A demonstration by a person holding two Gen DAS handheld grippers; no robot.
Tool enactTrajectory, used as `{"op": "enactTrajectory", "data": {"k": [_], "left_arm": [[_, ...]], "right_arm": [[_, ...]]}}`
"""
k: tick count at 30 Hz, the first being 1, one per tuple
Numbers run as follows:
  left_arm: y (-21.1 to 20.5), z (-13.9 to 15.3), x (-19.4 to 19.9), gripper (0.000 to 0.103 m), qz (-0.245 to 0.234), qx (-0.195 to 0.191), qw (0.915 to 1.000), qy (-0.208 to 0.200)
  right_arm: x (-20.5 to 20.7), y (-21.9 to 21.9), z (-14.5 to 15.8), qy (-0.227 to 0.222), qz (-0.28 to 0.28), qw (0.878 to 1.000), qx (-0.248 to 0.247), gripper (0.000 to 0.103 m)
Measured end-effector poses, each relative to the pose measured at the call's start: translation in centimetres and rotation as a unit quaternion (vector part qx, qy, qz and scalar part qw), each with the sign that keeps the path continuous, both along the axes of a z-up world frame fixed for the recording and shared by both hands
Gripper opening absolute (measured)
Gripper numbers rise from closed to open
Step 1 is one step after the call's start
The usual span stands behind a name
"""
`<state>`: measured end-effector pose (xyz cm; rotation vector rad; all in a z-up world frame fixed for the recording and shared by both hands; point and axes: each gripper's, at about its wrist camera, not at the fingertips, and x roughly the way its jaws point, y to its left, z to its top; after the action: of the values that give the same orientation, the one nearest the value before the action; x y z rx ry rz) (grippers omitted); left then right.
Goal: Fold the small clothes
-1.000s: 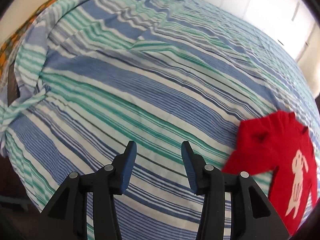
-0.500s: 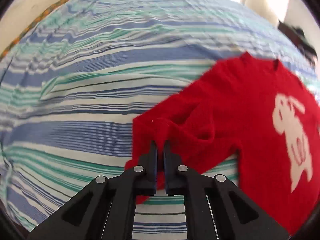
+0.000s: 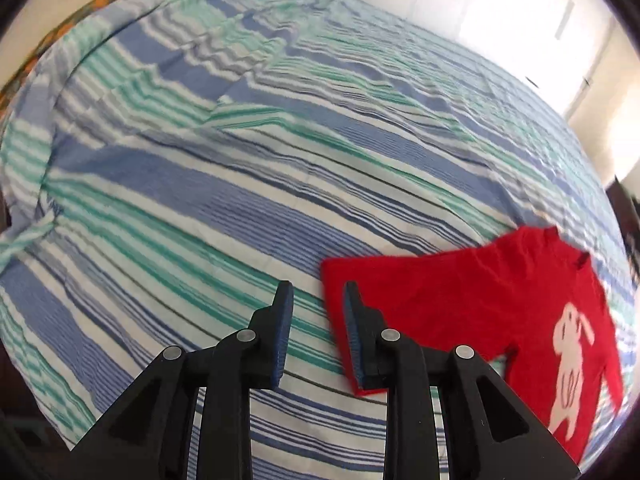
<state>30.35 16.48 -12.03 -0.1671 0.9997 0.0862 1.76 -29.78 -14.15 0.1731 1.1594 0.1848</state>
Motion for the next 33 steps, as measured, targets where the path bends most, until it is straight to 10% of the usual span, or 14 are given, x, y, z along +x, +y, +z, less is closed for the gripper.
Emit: {"op": "enactTrajectory", "data": {"k": [4,7,8,9,12,14,16,20,22,28,33], "left_arm": [[-8.9,-2.4,0.3,0.065,-0.166,0.160,0.9728,0.016],[-10.9,-5.2,1.1,0.061,-0.179,0.230,0.9555,0.044],[-10.4,-5.8,1.6,0.023,-0.164,0.223,0.9593,0.055],[-9.2,-5.9,2.1,0.006,-0.138,0.191,0.9695,0.067],[-3.4,-3.1,1.0,0.003,-0.021,0.044,0.9987,0.016],[1.8,-1.7,-1.7,0.004,0.080,-0.080,0.9932,-0.029],[7.1,-2.9,-5.3,0.006,0.204,-0.198,0.9575,-0.049],[13.9,-9.6,-12.2,0.020,0.384,-0.385,0.8386,-0.024],[14.9,-10.3,-13.5,0.019,0.383,-0.420,0.8221,-0.040],[12.3,-6.1,-12.4,0.053,0.292,-0.314,0.9029,-0.025],[2.0,-4.8,-13.6,0.057,0.065,-0.270,0.9597,0.045]], "right_arm": [[0.3,0.4,-0.4,0.010,0.009,1.000,-0.005,0.051],[0.2,0.8,-0.2,0.005,0.016,1.000,-0.013,0.051],[0.1,0.9,-0.1,0.003,0.018,1.000,-0.015,0.051],[0.0,0.9,0.0,0.001,0.018,1.000,-0.016,0.051],[-0.2,0.6,0.2,-0.002,0.012,1.000,-0.013,0.051],[-0.2,0.3,0.3,-0.004,0.006,1.000,-0.009,0.051],[-0.2,-0.2,0.2,-0.002,-0.002,1.000,-0.003,0.051],[0.1,-0.6,-0.2,0.004,-0.012,1.000,0.011,0.051],[0.0,-0.4,-0.1,0.004,-0.009,1.000,0.010,0.051],[-0.3,0.0,0.4,-0.006,-0.003,1.000,-0.005,0.051],[-0.4,-3.3,1.3,-0.026,-0.074,0.997,0.022,0.051]]}}
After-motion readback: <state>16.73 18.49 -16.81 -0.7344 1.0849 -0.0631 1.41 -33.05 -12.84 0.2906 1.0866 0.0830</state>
